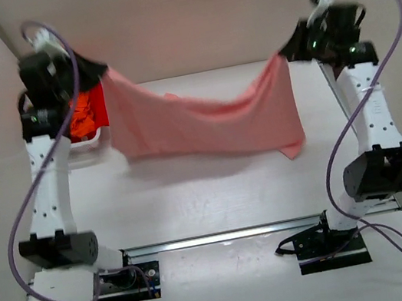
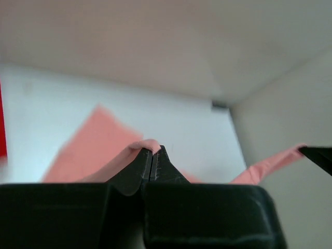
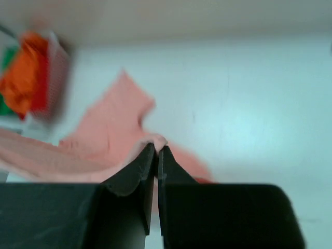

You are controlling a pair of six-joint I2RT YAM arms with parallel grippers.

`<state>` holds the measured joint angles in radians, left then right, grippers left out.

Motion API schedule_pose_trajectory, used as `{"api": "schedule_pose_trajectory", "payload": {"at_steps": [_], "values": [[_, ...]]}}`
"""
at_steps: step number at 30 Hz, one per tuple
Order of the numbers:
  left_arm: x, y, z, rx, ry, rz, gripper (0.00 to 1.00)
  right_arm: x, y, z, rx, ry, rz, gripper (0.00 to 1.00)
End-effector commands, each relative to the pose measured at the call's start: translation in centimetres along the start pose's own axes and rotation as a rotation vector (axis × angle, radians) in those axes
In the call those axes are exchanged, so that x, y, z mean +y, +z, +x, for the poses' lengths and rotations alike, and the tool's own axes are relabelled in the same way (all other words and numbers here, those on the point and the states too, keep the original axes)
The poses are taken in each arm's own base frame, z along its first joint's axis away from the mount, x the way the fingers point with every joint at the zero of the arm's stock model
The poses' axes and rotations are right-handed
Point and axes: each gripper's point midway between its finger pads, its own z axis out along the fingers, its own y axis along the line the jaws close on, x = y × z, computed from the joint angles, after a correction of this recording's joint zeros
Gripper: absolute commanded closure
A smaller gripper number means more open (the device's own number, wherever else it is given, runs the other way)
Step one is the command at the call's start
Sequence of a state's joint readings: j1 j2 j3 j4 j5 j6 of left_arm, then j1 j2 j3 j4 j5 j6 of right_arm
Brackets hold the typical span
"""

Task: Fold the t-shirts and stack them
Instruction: Flatten out the tshirt

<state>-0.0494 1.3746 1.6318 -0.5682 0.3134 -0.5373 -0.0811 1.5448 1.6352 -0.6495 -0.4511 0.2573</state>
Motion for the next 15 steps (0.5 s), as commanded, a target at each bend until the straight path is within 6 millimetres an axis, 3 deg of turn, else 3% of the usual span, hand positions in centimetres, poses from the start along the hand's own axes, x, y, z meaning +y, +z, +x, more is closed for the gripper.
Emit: {"api": "schedule_pose_trajectory", "payload": {"at_steps": [1,2,3,4,6,7,10,11,15], "values": [[-9.6,-7.7,-13.6,-0.377,0.202,0.152,1.00,6.9,-8.7,-12.2,-0.343,-0.172,-0.119,1.00],[-10.5,-8.6,-14.4,-0.409,0.197,0.188,1.00,7.3,-9.6,-12.7,-0.364,-0.189,-0.126,1.00],[-10.9,-9.1,-13.7,-0.385,0.161,0.230,1.00,7.7,-11.0,-12.6,-0.381,-0.193,-0.140,1.00],[-11.5,-9.7,-13.8,-0.395,0.161,0.279,1.00,7.1,-10.7,-12.0,-0.372,-0.182,-0.149,1.00],[-11.8,-11.1,-12.9,-0.400,0.167,0.287,1.00,7.7,-13.3,-10.9,-0.410,-0.199,-0.150,1.00],[-11.9,-11.6,-12.8,-0.406,0.170,0.281,1.00,6.8,-13.2,-9.9,-0.394,-0.181,-0.143,1.00],[-13.7,-16.4,-13.2,-0.492,0.207,0.294,1.00,7.7,-16.2,-7.6,-0.410,-0.213,-0.147,1.00],[-14.0,-16.8,-13.2,-0.497,0.206,0.294,0.99,7.7,-16.0,-6.6,-0.387,-0.217,-0.149,1.00],[-16.5,-21.7,-14.0,-0.578,0.213,0.343,0.98,10.5,-20.2,-5.9,-0.457,-0.267,-0.158,1.00]]}}
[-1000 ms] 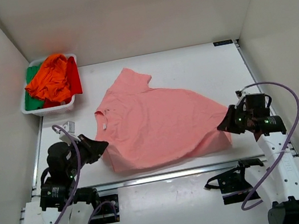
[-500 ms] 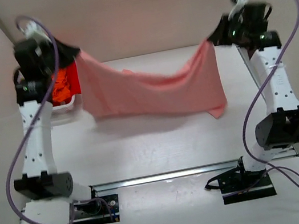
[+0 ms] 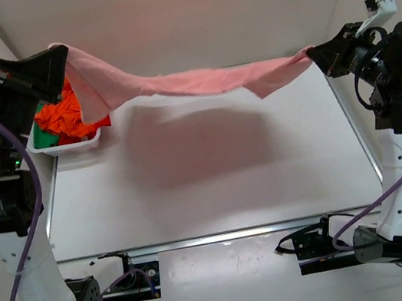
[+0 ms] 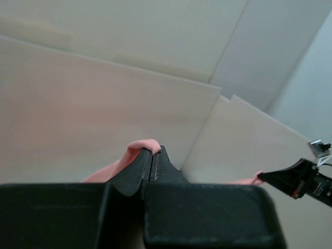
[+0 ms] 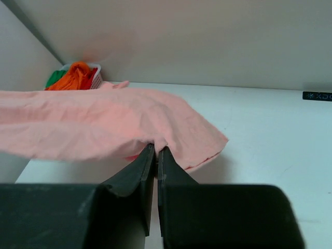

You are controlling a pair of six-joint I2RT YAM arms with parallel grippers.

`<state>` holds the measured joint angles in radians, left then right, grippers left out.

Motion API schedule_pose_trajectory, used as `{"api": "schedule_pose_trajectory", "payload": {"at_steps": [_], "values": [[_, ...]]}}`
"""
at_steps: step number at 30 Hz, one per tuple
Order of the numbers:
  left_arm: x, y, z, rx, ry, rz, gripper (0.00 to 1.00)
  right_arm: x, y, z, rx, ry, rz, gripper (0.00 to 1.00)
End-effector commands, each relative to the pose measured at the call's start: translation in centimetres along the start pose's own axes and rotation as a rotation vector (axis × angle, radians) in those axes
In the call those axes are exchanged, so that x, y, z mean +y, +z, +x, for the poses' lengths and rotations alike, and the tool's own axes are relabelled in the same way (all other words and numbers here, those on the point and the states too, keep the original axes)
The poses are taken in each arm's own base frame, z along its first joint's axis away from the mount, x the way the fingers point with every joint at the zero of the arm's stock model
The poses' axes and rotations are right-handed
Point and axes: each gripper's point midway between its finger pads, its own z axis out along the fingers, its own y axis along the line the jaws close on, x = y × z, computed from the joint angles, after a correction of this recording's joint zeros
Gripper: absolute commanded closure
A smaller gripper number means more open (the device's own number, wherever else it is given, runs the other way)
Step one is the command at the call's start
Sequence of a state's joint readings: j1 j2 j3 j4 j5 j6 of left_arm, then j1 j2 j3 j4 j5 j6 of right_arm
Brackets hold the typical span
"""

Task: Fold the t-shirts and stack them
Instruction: Flatten out the tshirt

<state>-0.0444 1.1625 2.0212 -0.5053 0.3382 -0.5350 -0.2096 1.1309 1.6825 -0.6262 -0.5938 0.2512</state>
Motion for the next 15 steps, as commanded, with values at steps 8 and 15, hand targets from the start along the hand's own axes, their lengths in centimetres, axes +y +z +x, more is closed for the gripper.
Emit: {"api": "schedule_pose_trajectory", "payload": {"at_steps": [8,15], "values": [[-3.2,-2.6,-4.0,-0.115,-0.015,0.020,0.97,5.9,-5.1,-5.5,-0.143,-0.093,-0.091,1.00],[1.3,2.2,-0.1,-0.015,-0.029,-0.014,0.97,2.9,-0.4,-5.6,-0.104,-0.077,-0.106,1.00]]}}
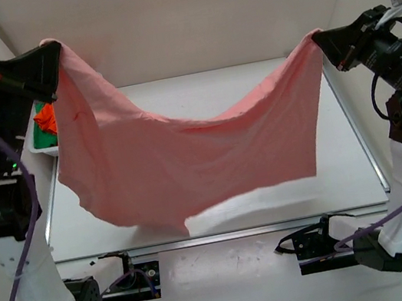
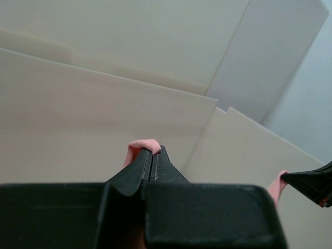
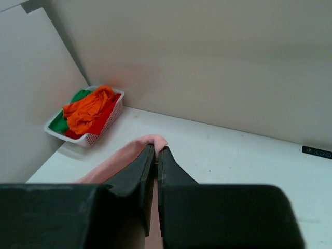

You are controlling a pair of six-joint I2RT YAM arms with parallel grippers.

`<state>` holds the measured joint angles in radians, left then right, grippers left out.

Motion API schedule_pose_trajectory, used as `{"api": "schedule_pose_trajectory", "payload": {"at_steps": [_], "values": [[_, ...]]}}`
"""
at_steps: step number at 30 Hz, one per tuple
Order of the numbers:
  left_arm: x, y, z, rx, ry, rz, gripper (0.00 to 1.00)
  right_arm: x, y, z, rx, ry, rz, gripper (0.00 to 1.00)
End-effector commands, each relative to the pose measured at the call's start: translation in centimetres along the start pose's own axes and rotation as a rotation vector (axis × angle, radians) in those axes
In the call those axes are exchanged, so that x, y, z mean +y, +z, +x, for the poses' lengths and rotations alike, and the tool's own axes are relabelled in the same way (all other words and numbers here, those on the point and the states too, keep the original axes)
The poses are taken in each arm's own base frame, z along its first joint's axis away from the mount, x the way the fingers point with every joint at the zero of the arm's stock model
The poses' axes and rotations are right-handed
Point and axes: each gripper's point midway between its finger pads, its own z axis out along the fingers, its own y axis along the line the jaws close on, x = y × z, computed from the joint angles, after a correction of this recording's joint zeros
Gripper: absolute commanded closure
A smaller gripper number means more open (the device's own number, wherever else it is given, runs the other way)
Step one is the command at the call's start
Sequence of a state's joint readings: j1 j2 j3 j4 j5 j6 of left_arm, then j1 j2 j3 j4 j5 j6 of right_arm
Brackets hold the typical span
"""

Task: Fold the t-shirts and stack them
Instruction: Flatten out the tshirt

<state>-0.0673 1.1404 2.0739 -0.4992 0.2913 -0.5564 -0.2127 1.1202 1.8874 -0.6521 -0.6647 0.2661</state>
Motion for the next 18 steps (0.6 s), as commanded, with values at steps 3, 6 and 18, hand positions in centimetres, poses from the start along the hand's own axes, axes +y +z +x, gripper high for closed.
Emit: {"api": "schedule_pose_trajectory", "payload": {"at_steps": [3,6,18], "values": [[5.5,6.1,4.5,0.112,-0.031,-0.024,0.97,-4.8,5.2,2.1,0.058,0.028,0.016,1.00],[8.7,8.6,5.1,0.125,-0.035,-0.043,0.96,-7.0,7.4,3.7,0.096,0.047,0.030,1.00],[13.2,14.1,5.3,0.105,-0.079,0.005,0.97,-11.4,13.5,1.2,0.063,0.019,0.038,1.00]]}}
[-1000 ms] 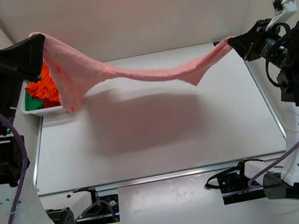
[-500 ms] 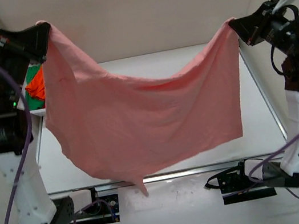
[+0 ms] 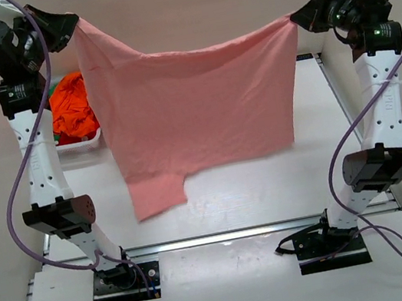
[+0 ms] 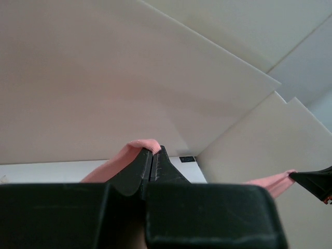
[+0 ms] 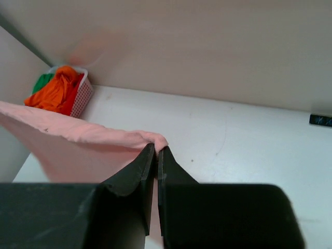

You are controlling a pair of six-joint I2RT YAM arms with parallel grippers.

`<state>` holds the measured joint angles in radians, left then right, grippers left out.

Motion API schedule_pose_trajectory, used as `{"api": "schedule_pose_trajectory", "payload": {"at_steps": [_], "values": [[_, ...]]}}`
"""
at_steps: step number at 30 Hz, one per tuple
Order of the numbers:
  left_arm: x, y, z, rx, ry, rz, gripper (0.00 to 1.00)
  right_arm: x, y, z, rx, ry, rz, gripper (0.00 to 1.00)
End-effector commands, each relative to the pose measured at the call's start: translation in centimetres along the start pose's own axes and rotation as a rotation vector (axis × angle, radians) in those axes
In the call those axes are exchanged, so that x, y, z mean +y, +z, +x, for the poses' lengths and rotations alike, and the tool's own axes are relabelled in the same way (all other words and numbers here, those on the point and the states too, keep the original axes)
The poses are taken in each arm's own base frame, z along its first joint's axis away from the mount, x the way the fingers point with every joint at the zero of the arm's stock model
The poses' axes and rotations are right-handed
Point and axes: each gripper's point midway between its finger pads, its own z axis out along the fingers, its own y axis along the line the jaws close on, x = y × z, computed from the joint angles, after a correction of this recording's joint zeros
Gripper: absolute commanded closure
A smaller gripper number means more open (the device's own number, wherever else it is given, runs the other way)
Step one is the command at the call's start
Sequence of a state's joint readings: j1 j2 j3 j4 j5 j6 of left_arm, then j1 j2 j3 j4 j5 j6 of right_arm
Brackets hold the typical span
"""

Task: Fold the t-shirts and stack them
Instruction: Flatten out the tshirt

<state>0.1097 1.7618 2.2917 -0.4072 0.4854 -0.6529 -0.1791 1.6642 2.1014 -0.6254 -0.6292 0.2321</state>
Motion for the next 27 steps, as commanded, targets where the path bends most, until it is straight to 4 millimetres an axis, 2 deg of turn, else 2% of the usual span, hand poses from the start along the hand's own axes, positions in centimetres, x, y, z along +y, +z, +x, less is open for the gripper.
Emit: {"api": "schedule_pose_trajectory", "payload": {"at_steps": [1,4,6,7,8,9,10,11,12,13,14,15,16,17,18,19,20,21,22,23,24,25,26,27], "values": [[-7.7,-4.0,-6.5,-0.173,0.099,0.174,0.97,2.7,-3.1,-7.3,-0.194,-0.128,-0.032,1.00],[-9.0,-5.9,-7.8,-0.205,0.105,0.183,0.97,2.2,-4.3,-8.0,-0.221,-0.121,-0.033,1.00],[-9.3,-6.4,-7.5,-0.203,0.108,0.176,0.97,1.8,-4.8,-7.6,-0.215,-0.112,-0.025,1.00],[-9.4,-6.6,-6.8,-0.187,0.111,0.169,0.97,1.6,-5.3,-7.2,-0.213,-0.111,-0.016,1.00],[-9.7,-6.8,-6.0,-0.165,0.107,0.168,0.98,0.5,-4.7,-5.7,-0.177,-0.078,-0.003,1.00],[-9.7,-6.8,-4.8,-0.140,0.105,0.157,0.97,0.7,-5.4,-5.9,-0.191,-0.089,-0.003,1.00],[-8.9,-6.5,-3.4,-0.114,0.106,0.131,0.97,-0.1,-5.3,-4.7,-0.173,-0.077,0.010,1.00],[-9.4,-7.0,-2.3,-0.097,0.114,0.130,0.97,-1.6,-4.7,-2.8,-0.133,-0.047,0.025,1.00],[-9.5,-7.8,-0.8,-0.081,0.110,0.135,0.97,-1.4,-4.9,-2.3,-0.129,-0.049,0.026,1.00],[-7.0,-7.2,2.4,-0.019,0.071,0.085,0.97,-2.2,-4.8,-0.6,-0.096,-0.030,0.042,1.00],[-6.8,-8.5,4.1,-0.005,0.061,0.088,0.97,-3.1,-4.6,1.5,-0.061,-0.007,0.052,1.00],[-7.6,-10.3,3.9,-0.035,0.078,0.095,0.97,-3.6,-4.8,3.4,-0.035,0.008,0.070,1.00],[-6.8,-11.5,5.9,0.000,0.062,0.074,0.98,-2.9,-5.6,3.9,-0.039,0.003,0.066,1.00],[-6.0,-12.0,6.9,0.020,0.065,0.056,0.97,-3.6,-5.5,6.3,-0.004,0.039,0.083,1.00],[-6.4,-13.2,9.7,0.077,0.048,0.064,0.97,-3.5,-6.1,8.3,0.024,0.058,0.097,1.00],[-5.9,-14.6,11.3,0.094,0.058,0.051,0.97,-2.4,-7.3,8.7,0.018,0.048,0.092,1.00],[-4.6,-15.0,14.4,0.151,0.048,0.017,0.97,-2.5,-7.2,11.7,0.078,0.095,0.097,1.00],[-5.9,-16.7,15.6,0.173,0.049,0.039,0.98,-1.9,-7.8,13.5,0.102,0.112,0.099,1.00],[-5.5,-17.8,17.9,0.206,0.053,0.026,0.98,-0.8,-8.5,14.5,0.115,0.116,0.111,1.00],[-4.8,-18.4,19.1,0.227,0.048,0.000,0.98,-0.3,-8.4,17.2,0.179,0.141,0.117,1.00],[-4.1,-19.7,21.7,0.274,0.039,-0.014,0.98,1.0,-9.0,19.2,0.213,0.146,0.115,1.00],[-3.7,-21.0,23.6,0.311,0.025,-0.016,0.98,2.0,-9.7,20.0,0.222,0.150,0.109,0.99],[-2.5,-21.4,25.5,0.348,0.014,-0.054,0.97,2.8,-10.3,22.5,0.265,0.178,0.121,1.00],[-2.6,-22.3,26.2,0.363,0.011,-0.048,0.98,3.3,-10.5,25.0,0.319,0.211,0.118,1.00]]}}
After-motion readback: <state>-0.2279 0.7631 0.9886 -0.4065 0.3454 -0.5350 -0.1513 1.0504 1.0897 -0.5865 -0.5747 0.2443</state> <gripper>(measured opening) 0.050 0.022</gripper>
